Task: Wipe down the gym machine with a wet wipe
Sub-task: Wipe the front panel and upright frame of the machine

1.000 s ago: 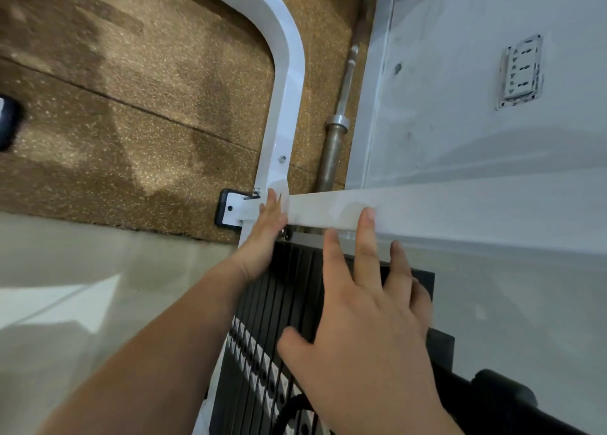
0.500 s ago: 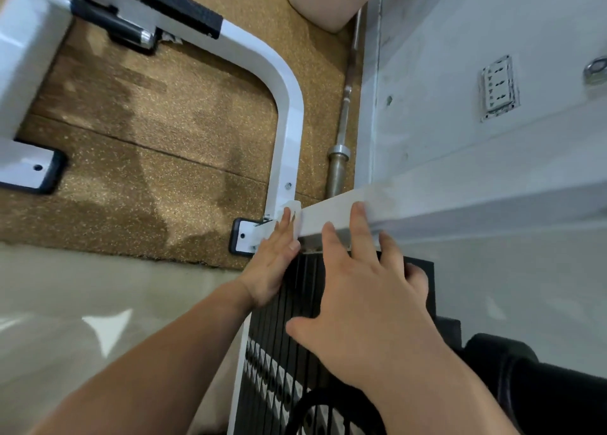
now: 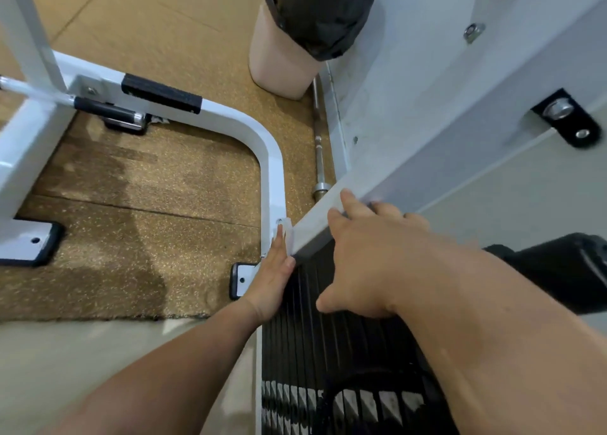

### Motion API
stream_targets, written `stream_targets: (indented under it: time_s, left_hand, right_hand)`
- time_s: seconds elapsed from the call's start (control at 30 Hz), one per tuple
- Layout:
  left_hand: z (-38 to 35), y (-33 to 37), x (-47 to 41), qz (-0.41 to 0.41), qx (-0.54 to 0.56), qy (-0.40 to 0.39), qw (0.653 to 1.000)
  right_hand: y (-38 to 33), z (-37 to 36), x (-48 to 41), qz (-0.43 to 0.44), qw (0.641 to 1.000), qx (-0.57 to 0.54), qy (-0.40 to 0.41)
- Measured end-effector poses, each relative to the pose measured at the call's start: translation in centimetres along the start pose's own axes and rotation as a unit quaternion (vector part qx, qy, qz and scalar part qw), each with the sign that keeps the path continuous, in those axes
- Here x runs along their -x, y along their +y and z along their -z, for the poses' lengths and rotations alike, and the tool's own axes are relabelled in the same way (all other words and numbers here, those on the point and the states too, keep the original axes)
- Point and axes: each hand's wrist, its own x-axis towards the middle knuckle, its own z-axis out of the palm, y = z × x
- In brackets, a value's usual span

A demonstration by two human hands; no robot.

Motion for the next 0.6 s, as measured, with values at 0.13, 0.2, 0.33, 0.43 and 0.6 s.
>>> stream_targets:
  time_s: [0.13, 0.2, 0.33, 0.43, 0.6]
  left_hand:
    - [1.3, -0.5, 0.2, -0.011, 0.022, -0.011, 1.0]
    - [1.5, -1.6, 0.8, -0.024, 0.006, -0.027, 0.999]
    - [1.8, -4.5, 1.2, 0.043, -0.006, -0.046, 0.998]
    - [2.2, -5.6, 0.8, 0.097, 0.038, -0.056, 0.993]
    - [2.8, -6.3, 0.7, 0.197, 0.124, -0.027, 0.972]
  right_hand:
    - [-1.0, 0.3, 0.3, -0.003, 0.997, 0.082, 0.018]
    - [-1.9, 0.3, 0.3, 0.038, 0.988, 0.15, 0.015]
    - [-2.4, 1.0, -2.2, 0.094, 0.954, 0.284, -0.03]
    - [-1.5, 1.0, -4.1, 0.046, 0.939, 0.33, -0.089]
    - [-1.3, 0.9, -4.6, 0.038, 0.933, 0.339, -0.119]
